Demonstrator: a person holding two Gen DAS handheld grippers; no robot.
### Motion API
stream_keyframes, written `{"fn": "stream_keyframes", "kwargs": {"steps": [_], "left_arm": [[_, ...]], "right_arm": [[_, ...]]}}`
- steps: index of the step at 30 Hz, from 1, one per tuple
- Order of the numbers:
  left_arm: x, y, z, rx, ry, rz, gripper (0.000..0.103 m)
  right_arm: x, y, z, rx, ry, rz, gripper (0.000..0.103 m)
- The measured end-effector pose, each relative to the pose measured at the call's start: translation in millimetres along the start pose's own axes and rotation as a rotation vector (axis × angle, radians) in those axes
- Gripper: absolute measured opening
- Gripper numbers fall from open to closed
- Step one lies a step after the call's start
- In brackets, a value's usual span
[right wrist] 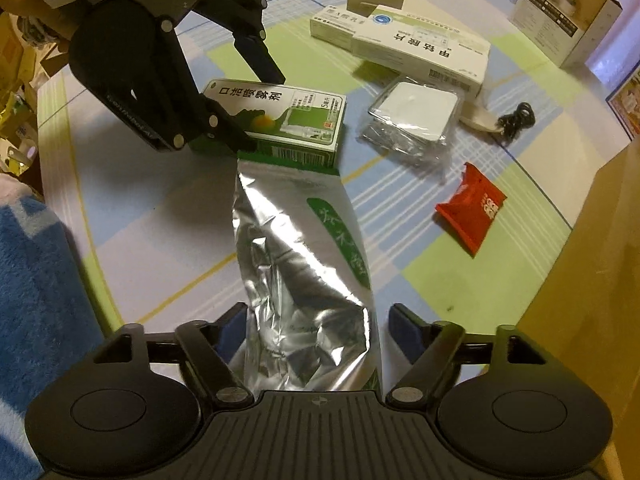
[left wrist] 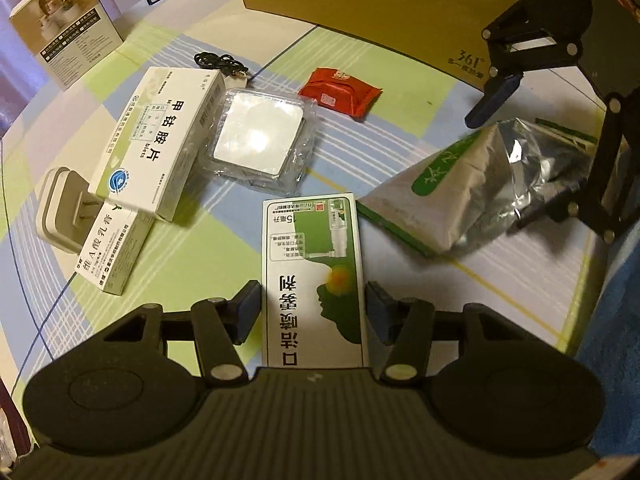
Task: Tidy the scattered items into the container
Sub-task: 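Grasp the silver foil bag with right tool while left tool grasps green medicine box, then carry the foil bag and green box over the cardboard box with both tools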
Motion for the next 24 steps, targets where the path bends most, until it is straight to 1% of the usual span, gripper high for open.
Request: {"fn": "stream_keyframes", "kwargs": {"steps": [3,4,7,11,13,14,15,17,18,19,22,24], "left_arm": [[4,-1,-3,-0.002,0.009,0.008,0.060],[5,-1,-4,-0.008,0.010,0.006,0.060],[8,1,-5,-0.030,0.005,-0.004,0.060],[12,3,-3,-0.054,0.003,-0.025,0.060],[13,4,-2,-0.056,0.011,-0.028,0.059],[14,4,-2,-0.061,0.017,-0.032,0.058],[16,5,-2,-0.068,0.024,-0.036,0.053],[16,7,-3,-0.094,0.033,-0.047,0.051],[16,8,-3,-0.106,0.033,-0.049,0.051],[16,8,-4,-0.114,0.036,-0.047,0.051],[14,4,-6,-0.112,0.044,-0.037,0.051],[11,1,-8,-0.114,0.045,-0.036,0.051]], "right_arm": [[9,2,0,-0.031,0.004,-0.013,0.080],[12,3,0,-0.036,0.009,-0.014,0.080],[16,3,-1,-0.024,0.014,-0.003,0.080],[21,-3,-2,0.044,0.025,0.045,0.080],[22,-6,-1,0.058,0.025,0.056,0.080],[22,-6,-1,0.058,0.028,0.057,0.080],[23,-6,0,0.057,0.031,0.056,0.079],[21,-7,3,0.058,0.025,0.055,0.068],[20,-8,4,0.064,0.024,0.049,0.061],[19,-9,4,0.070,0.025,0.047,0.057],[15,-11,4,0.073,0.018,0.039,0.048],[12,-11,2,0.077,0.014,0.044,0.047]]}}
Point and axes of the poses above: each gripper's, at about its wrist camera, not at the fingertips, and x roughly the way its jaws point, y to its left, z to its top, the point moved 10 cm from there along x, roughly the way its jaws point, and after that the axes turned 7 degrees about -z, right-handed, at the moved point
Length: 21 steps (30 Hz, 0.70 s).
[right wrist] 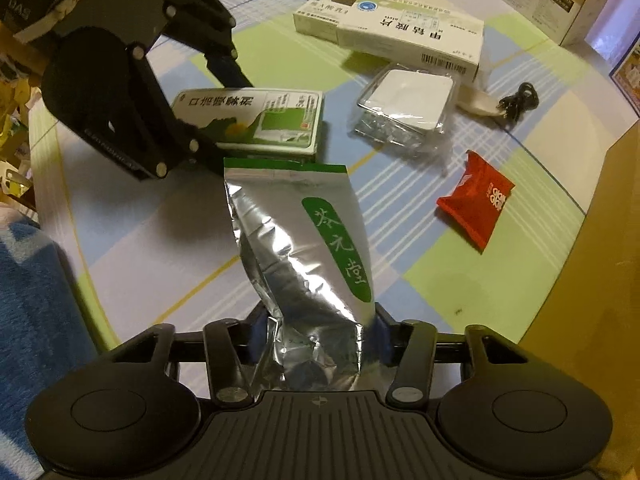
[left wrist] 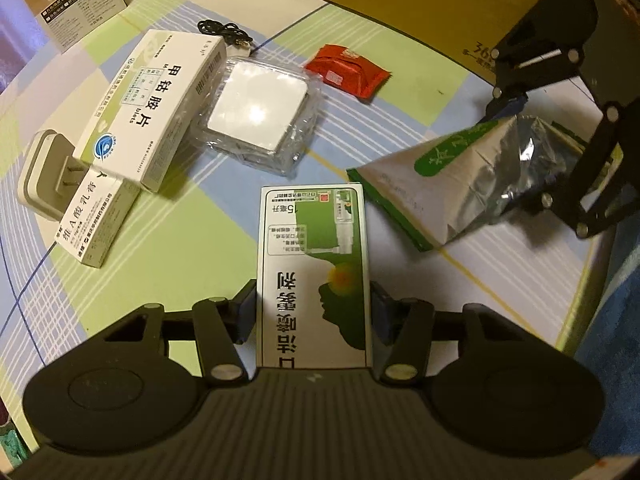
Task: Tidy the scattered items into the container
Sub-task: 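Carry the foil bag and green box over the cardboard box with both tools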
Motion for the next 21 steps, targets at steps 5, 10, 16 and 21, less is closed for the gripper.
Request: {"fn": "stream_keyframes", "kwargs": {"steps": [5,10,16,21], "left_arm": [[-11,-2,-2,-0.024,-0.009,0.022,0.051],[-27,-4,1,-0.049,-0.021,0.044,0.051],[-53,-12,7,-0.098,-0.049,0.064,0.051],[-76,-22,13,-0.143,-0.073,0.085,0.051]], "right_arm": [[-11,4,0,0.028,-0.021,-0.004,0.047],[-34,8,1,0.048,-0.052,-0.026,0.047],[-64,-1,5,0.111,-0.102,-0.060,0.047],[-97,-10,5,0.183,-0.146,-0.088,0.047]]}}
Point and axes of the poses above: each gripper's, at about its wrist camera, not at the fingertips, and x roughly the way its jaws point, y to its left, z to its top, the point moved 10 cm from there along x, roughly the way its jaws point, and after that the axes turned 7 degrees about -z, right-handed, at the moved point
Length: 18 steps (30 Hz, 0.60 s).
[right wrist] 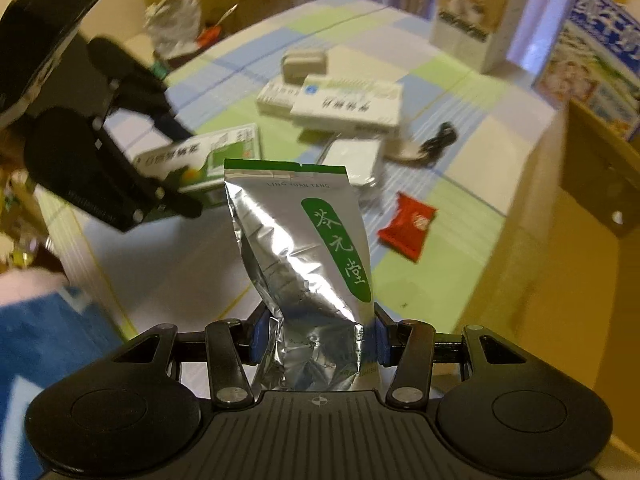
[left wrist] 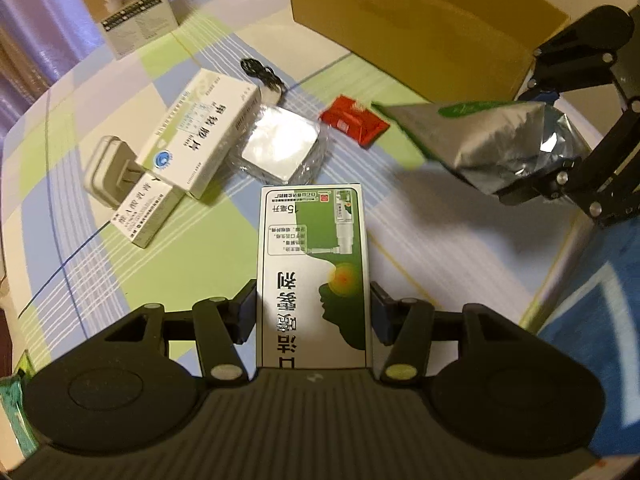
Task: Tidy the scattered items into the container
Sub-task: 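Carry the foil bag and green box over the cardboard box with both tools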
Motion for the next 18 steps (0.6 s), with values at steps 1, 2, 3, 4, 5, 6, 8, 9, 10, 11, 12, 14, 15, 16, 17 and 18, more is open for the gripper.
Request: {"fn": "stream_keyframes", "kwargs": {"steps": [1,2,3,4,5,6,8,9,10,11,12,14,15,16,17,18], "left_arm": [[-5,-2,2,-0.007,-0.006,0.005,0.051],[-10,-5,5,-0.015,-0.013,0.007,0.051],[-15,-9,7,-0.023,-0.021,0.009,0.051],[-19,-12,10,-0.032,-0.031,0.008,0.051],[-24,-16,14,-0.040,-0.043,0.007,0.051],[-30,-21,18,-0.049,-0.054,0.005,0.051],[-38,-31,26,-0.063,-0.077,0.001,0.051],[-43,-37,32,-0.069,-0.089,-0.001,0.051],[-46,-42,36,-0.075,-0.100,-0.003,0.051],[-50,-47,41,-0.079,-0.112,-0.002,0.051],[-53,-54,47,-0.085,-0.127,0.000,0.051],[-58,-67,58,-0.088,-0.147,-0.001,0.051],[-59,-74,63,-0.090,-0.155,-0.003,0.051],[-60,-80,68,-0.091,-0.162,-0.004,0.051],[-61,-87,72,-0.093,-0.168,-0.006,0.051],[-62,-93,77,-0.094,-0.173,-0.008,0.051]], "right_arm": [[-6,-2,1,0.012,-0.009,-0.008,0.047],[-13,-5,3,0.022,-0.019,-0.016,0.047],[-19,-7,4,0.033,-0.028,-0.024,0.047],[-26,-9,4,0.046,-0.038,-0.030,0.047],[-32,-11,5,0.057,-0.046,-0.034,0.047],[-39,-14,6,0.069,-0.054,-0.040,0.047],[-53,-20,7,0.092,-0.071,-0.057,0.047],[-59,-24,7,0.104,-0.080,-0.064,0.047],[-66,-27,7,0.117,-0.089,-0.070,0.047],[-72,-30,7,0.130,-0.098,-0.075,0.047],[-78,-34,7,0.141,-0.107,-0.083,0.047],[-91,-43,5,0.162,-0.126,-0.109,0.047],[-96,-48,4,0.172,-0.132,-0.122,0.047],[-101,-53,3,0.184,-0.139,-0.135,0.047],[-106,-59,1,0.197,-0.145,-0.148,0.047],[-111,-64,-2,0.210,-0.149,-0.161,0.047]]}}
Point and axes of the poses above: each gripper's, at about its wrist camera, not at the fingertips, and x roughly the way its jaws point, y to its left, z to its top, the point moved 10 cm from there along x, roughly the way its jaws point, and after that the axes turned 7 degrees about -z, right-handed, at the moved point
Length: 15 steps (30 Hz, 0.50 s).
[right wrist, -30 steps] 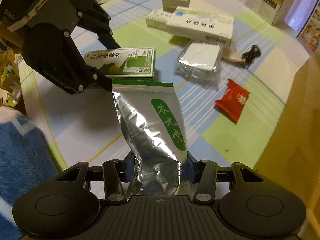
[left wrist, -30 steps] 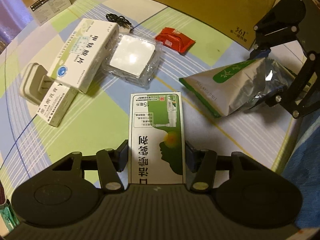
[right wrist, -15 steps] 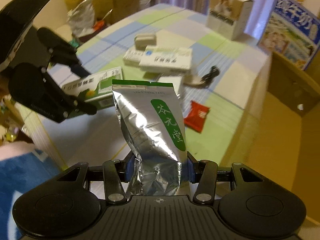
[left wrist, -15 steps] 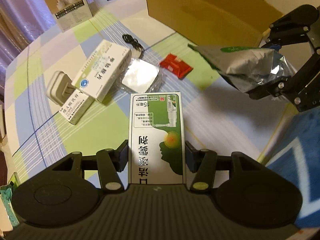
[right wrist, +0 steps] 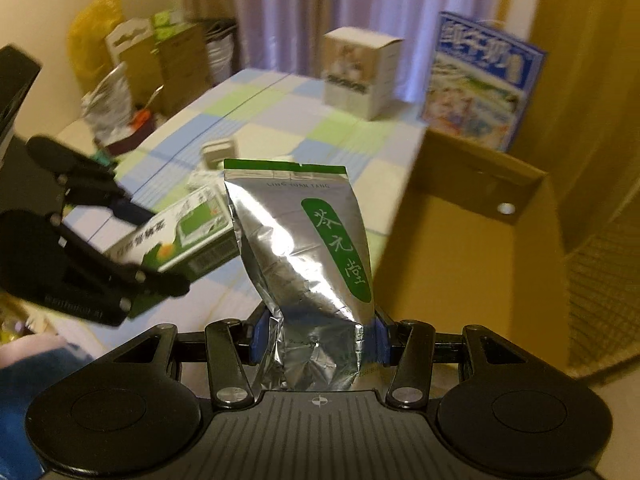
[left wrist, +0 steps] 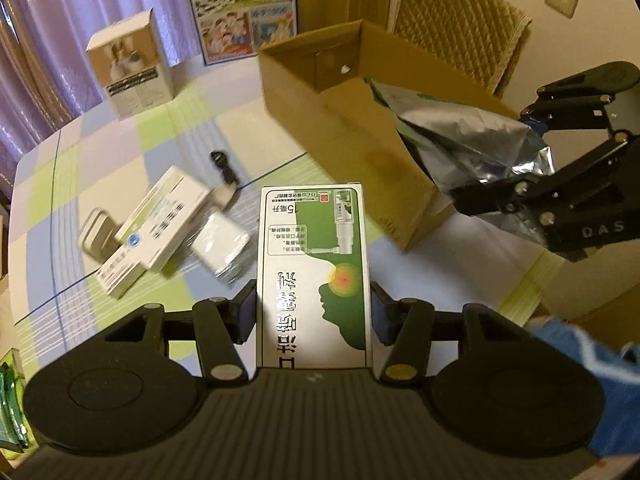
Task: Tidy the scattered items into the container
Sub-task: 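Carry the foil bag and green box over the cardboard box with both tools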
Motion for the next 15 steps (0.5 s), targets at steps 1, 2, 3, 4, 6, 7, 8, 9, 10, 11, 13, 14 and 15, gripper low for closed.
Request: {"fn": "stream_keyframes", "kwargs": {"steps": [1,2,3,4,6,7,8,9,10,11,13,14,15], "left_arm": [[0,-6,4,0.000,-0.005,-0.001,0.051],[1,-11,8,-0.002,-0.009,-0.002,0.051],[2,-18,13,-0.004,-0.014,-0.003,0.051],[3,-22,18,-0.007,-0.018,-0.005,0.051],[5,-31,28,-0.014,-0.029,-0.009,0.051],[7,-36,34,-0.016,-0.033,-0.012,0.051],[9,-39,39,-0.019,-0.037,-0.014,0.051],[12,-42,44,-0.021,-0.040,-0.017,0.051],[15,-46,49,-0.022,-0.044,-0.020,0.051],[17,-50,54,-0.023,-0.046,-0.023,0.051],[22,-57,63,-0.018,-0.049,-0.027,0.051],[24,-60,67,-0.014,-0.050,-0.029,0.051],[27,-63,71,-0.011,-0.050,-0.031,0.051]], "right_arm": [[-3,-7,-1,0.013,-0.005,-0.014,0.047],[-7,-15,-2,0.027,-0.010,-0.026,0.047],[-10,-24,-3,0.042,-0.015,-0.036,0.047],[-12,-32,-3,0.060,-0.017,-0.045,0.047],[-17,-49,-6,0.092,-0.019,-0.067,0.047],[-20,-58,-8,0.105,-0.019,-0.079,0.047],[-22,-65,-9,0.117,-0.018,-0.090,0.047],[-25,-73,-10,0.127,-0.017,-0.100,0.047],[-26,-80,-12,0.138,-0.017,-0.109,0.047],[-27,-86,-14,0.147,-0.016,-0.115,0.047],[-28,-98,-16,0.163,-0.014,-0.127,0.047],[-29,-103,-17,0.169,-0.012,-0.131,0.047],[-28,-108,-18,0.176,-0.010,-0.135,0.047]]}}
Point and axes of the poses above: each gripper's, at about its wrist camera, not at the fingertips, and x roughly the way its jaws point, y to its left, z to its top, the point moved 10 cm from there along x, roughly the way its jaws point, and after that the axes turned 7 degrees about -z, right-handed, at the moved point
